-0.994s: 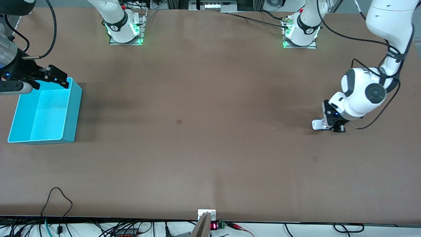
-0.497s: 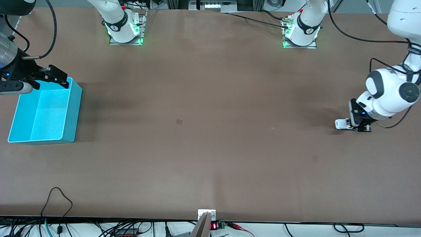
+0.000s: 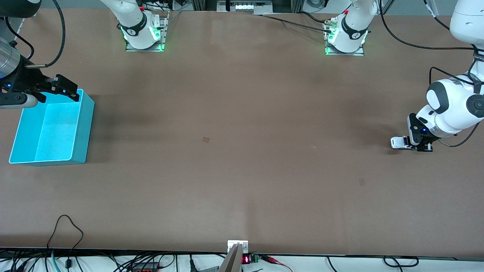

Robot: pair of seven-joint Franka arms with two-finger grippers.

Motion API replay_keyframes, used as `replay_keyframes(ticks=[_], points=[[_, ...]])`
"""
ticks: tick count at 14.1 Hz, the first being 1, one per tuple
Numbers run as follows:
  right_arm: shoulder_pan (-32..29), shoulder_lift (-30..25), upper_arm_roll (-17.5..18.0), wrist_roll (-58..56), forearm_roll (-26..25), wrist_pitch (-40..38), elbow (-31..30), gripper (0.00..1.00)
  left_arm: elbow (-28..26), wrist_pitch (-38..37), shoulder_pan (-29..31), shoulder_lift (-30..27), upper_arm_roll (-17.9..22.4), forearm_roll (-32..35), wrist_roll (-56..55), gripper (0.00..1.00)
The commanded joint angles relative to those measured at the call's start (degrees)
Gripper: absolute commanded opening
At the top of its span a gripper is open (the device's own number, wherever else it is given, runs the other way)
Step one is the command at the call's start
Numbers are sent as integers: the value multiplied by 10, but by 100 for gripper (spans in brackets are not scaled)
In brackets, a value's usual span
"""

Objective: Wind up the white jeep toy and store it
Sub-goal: 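Press the jeep down and drag it backward with the left gripper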

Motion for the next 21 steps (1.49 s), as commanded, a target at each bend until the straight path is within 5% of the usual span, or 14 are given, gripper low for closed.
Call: replay_keyframes(ticks=[1,9,11,21], points=[[0,1,0,-3,8,-10,9,100,8,5,7,63,-1,7,12,28],[0,2,0,-3,8,-10,9,100,8,5,19,63,-1,7,6,31],[0,2,0,-3,8,-9,9,100,9,1,20,55,-5,6,9,100],[0,2,1,-4,8,-9,9,100,163,-286,12,-10,-55,0,-92,100]])
